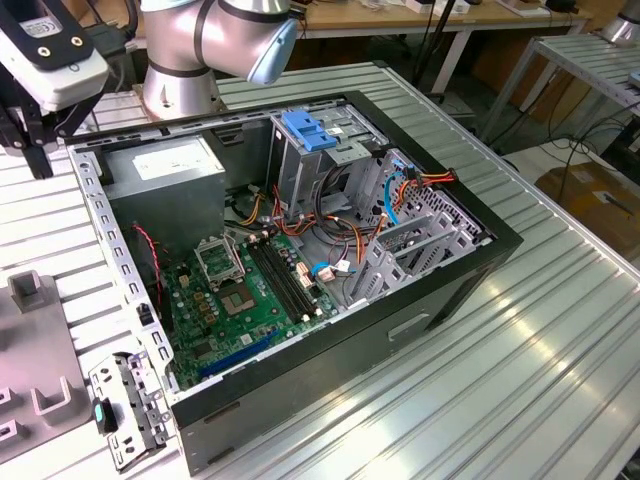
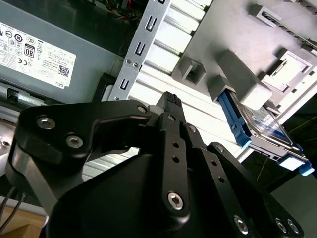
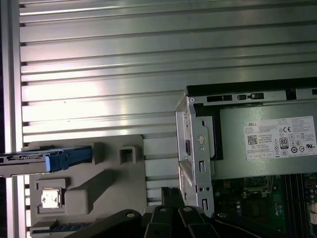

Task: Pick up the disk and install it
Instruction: 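Reach for the disk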

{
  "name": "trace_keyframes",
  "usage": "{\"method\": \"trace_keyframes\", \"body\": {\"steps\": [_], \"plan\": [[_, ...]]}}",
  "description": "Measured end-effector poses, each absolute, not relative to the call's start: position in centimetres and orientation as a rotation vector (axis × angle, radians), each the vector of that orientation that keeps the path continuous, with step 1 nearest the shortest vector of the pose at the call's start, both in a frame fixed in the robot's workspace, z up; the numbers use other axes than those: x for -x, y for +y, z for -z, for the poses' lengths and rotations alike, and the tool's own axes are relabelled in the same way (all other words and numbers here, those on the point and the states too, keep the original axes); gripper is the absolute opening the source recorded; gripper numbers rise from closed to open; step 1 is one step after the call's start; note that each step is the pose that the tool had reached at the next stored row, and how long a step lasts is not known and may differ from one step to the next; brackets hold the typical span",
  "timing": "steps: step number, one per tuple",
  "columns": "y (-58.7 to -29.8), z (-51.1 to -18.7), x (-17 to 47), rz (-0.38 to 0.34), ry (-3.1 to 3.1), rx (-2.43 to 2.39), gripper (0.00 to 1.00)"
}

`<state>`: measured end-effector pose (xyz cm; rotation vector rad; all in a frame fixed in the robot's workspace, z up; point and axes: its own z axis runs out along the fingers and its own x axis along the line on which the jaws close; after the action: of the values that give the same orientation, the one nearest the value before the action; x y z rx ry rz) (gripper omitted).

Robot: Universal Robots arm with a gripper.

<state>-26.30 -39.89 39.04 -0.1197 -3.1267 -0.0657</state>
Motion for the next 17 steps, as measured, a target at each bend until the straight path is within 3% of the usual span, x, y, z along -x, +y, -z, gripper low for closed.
{"method": "trace_keyframes", "body": {"steps": [17], "plan": [[-39.9,-39.0,27.5,0.066,-3.124,0.120,0.11]]}}
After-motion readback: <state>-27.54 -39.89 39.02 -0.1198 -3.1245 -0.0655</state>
